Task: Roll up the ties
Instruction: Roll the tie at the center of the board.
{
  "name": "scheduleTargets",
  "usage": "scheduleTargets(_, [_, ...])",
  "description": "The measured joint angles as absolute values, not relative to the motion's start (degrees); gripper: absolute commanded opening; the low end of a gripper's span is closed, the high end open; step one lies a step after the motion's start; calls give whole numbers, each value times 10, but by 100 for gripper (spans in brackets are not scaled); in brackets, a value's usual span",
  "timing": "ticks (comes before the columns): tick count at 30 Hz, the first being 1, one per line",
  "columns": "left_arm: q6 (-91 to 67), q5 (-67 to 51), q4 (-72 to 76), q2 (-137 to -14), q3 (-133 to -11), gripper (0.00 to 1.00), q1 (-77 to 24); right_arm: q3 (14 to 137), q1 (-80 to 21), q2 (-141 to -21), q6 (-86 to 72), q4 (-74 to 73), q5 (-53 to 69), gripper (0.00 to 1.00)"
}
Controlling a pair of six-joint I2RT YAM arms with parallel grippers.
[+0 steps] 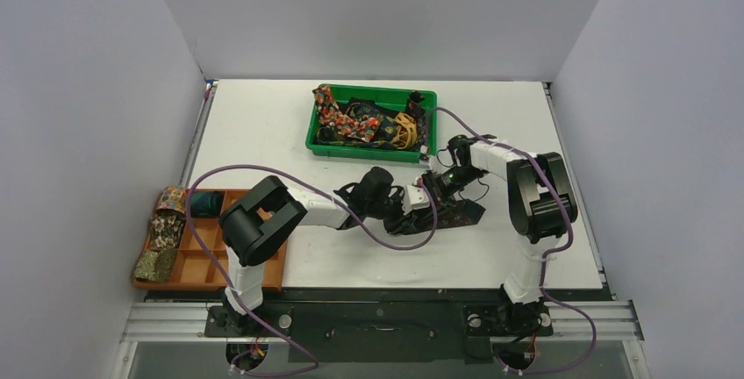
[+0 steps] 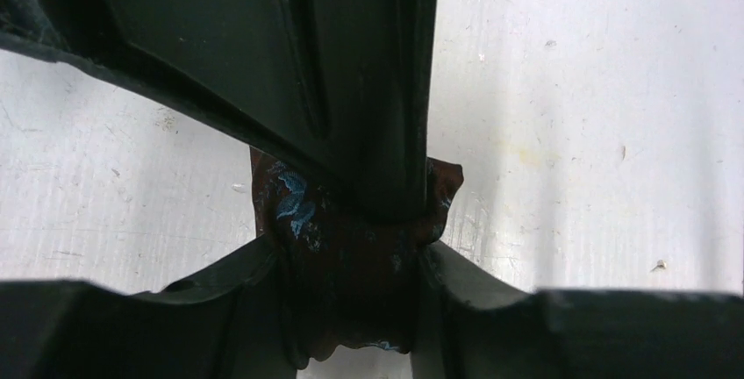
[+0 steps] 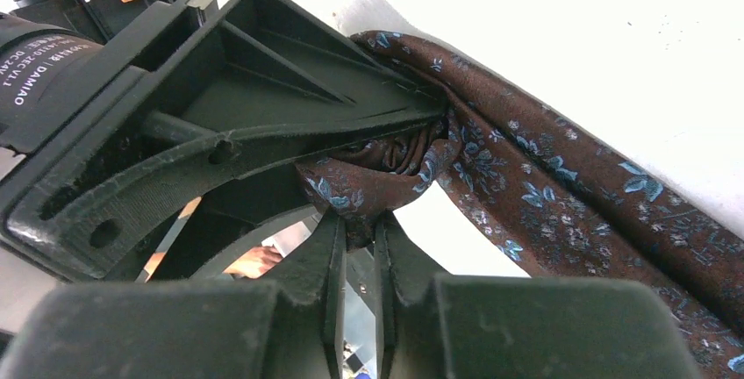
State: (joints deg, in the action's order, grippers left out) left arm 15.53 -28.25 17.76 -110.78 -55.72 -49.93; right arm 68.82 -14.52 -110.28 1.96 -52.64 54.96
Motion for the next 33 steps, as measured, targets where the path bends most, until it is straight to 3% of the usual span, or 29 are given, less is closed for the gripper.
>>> scheduleTargets(4, [167,-284,174,-1108,-560,60,-498,690,-139,-1108,20,-529,546,0])
scheduleTargets(6, [173,-289,173,-1108,-560,66,-496,690,-130,-1115,19,-530,546,0])
scheduleTargets(13, [173,-307,202,-1108,-560,71,-475,690,-96,-1152,22,-531,529,0])
scheduleTargets(24, [197,-350,286,-1147,-578,71,-477,699,-85,-1178,26,-537,504,0])
scheduleTargets(31, [256,-356,239,-1155,-606,56,-490,702,-85,-1179,31,-540,503,0])
scheduleTargets(33, [277,-359,222,-1155,-608,45,-491,702,-85,-1179,34,-541,502,0])
